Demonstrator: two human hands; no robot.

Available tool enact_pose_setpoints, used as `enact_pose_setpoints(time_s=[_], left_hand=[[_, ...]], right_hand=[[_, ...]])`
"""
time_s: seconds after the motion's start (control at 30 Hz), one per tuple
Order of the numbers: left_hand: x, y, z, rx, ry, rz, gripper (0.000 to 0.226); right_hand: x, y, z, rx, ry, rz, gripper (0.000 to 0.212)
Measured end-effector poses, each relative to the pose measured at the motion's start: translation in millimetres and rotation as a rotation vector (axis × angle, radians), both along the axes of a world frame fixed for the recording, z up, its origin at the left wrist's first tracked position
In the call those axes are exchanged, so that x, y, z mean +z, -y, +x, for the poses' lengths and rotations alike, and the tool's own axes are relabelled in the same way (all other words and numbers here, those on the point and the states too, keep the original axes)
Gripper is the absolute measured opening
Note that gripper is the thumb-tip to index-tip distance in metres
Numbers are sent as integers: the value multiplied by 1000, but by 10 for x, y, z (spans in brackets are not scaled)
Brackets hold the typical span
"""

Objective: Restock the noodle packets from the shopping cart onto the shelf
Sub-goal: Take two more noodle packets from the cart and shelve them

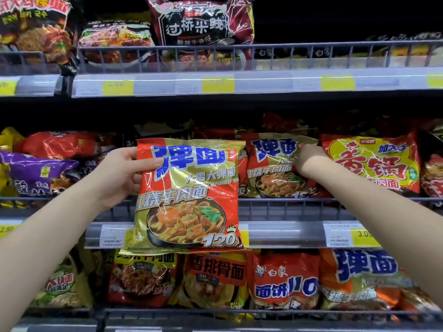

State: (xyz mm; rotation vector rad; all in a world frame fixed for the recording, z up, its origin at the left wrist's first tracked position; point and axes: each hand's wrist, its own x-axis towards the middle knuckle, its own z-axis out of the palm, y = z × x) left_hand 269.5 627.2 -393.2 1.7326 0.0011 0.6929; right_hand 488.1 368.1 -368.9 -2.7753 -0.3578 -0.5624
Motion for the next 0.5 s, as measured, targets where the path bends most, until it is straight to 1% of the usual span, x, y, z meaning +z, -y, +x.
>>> enact_pose_setpoints(time_s=[0.1,0.13,0.2,0.27,0.33,0.37,0.4,0.43,0.47,0.5], left_hand=[[-5,8,8,-8,7,5,52],[-6,13,11,-6,11,8,49],[-8,31,8,-6,14,0,40],[-15,45,2,0,5,-1,39],[-28,37,-14,-4,5,9,45],[-30,37,-23,-7,3,20,57],[-31,29,-26,-3,2,33,73],[-33,25,-31,5,2,37,86],[-36,13,-29,7,3,33,94],[-37,7,-30,6,8,28,97]], right_hand=[[-18,-22,25,-54,64,-35,26],[-15,-31,16,-75,87,-36,23],[13,-57,-49,-116,148,-103,20],[16,-38,-138,-159,183,-198,24],[-36,3,-187,-181,271,-286,37],[-82,30,-204,-200,348,-324,46],[-124,57,-227,-207,434,-340,53],[-152,88,-261,-197,511,-331,60],[-173,120,-268,-172,564,-311,71],[-175,149,-261,-145,585,-329,88]])
